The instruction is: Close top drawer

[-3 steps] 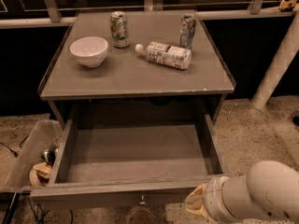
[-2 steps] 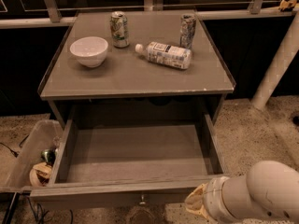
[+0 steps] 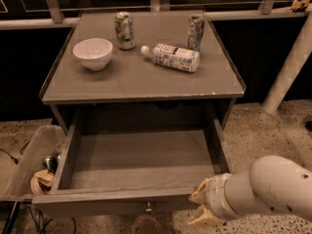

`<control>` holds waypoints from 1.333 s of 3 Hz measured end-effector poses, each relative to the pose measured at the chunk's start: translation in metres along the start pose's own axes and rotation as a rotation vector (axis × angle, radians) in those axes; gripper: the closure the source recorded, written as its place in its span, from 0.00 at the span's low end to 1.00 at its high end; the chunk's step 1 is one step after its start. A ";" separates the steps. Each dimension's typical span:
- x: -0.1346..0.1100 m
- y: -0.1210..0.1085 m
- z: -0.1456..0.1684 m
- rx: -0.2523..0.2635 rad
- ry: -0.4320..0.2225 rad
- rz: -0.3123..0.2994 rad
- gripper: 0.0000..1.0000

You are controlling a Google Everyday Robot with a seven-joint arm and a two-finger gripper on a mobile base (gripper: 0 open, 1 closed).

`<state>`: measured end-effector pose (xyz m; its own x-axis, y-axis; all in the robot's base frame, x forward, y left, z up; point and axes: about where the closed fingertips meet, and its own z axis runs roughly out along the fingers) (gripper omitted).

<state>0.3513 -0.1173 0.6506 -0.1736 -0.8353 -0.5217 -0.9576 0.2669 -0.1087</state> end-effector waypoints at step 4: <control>-0.027 -0.163 0.029 0.082 -0.110 -0.021 0.84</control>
Offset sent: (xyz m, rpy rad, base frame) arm 0.1820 0.0013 0.0327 0.1352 -0.1903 -0.0017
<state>0.5185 -0.1240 0.6578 -0.1235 -0.7845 -0.6077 -0.9380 0.2922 -0.1865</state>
